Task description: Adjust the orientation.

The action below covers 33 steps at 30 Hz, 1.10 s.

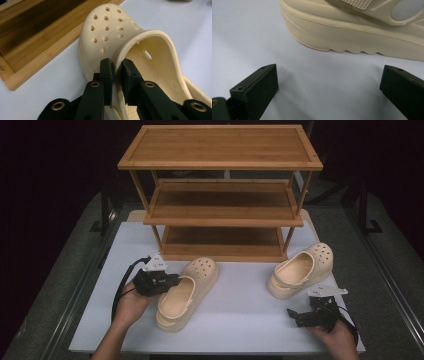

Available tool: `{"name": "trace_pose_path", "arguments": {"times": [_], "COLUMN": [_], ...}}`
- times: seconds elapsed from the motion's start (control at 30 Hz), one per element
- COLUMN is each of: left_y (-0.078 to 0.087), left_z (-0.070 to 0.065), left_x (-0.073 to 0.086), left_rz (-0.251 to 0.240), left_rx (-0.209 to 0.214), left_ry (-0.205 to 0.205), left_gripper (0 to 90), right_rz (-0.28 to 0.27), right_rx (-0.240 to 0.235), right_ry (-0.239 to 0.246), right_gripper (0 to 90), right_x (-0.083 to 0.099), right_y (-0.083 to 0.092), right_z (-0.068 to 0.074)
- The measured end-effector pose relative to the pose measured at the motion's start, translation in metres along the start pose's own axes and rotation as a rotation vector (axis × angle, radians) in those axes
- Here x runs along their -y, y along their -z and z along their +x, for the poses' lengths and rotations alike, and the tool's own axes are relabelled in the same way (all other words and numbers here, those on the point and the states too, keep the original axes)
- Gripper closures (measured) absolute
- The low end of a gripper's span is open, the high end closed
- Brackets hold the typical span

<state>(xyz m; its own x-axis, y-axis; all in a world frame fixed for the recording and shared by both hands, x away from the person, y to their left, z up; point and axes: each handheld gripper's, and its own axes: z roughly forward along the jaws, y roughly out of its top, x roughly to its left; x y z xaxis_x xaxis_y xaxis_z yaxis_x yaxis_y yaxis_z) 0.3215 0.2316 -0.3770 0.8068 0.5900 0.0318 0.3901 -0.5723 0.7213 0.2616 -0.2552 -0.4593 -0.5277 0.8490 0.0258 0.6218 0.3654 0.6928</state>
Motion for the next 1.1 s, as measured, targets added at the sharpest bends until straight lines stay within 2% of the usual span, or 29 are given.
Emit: {"name": "trace_pose_path", "arguments": {"times": [0.23,0.57,0.83,1.0,1.1], "left_y": [0.001,0.015,0.032,0.044,0.047], "left_z": [-0.003,0.008,0.022,0.034,0.037], "left_x": [-0.002,0.003,0.019,0.034,0.038], "left_rz": [0.013,0.000,-0.011,-0.006,-0.006], "left_rx": [-0.035,-0.057,-0.101,-0.148,-0.158], "left_ry": [-0.012,0.006,0.049,0.090,0.099], "left_gripper": [82.3,83.2,83.2,83.2,83.2], "right_rz": [0.000,0.001,0.001,0.001,0.001], "right_rx": [0.000,-0.001,-0.001,-0.001,-0.001], "right_ry": [0.000,-0.001,-0.001,-0.001,-0.002], "right_gripper": [1.2,1.2,1.2,1.2,1.2], "right_x": [0.000,0.000,0.000,0.000,0.000], "right_y": [0.000,0.000,0.000,0.000,0.000], "right_z": [0.000,0.000,0.000,0.000,0.000]}}
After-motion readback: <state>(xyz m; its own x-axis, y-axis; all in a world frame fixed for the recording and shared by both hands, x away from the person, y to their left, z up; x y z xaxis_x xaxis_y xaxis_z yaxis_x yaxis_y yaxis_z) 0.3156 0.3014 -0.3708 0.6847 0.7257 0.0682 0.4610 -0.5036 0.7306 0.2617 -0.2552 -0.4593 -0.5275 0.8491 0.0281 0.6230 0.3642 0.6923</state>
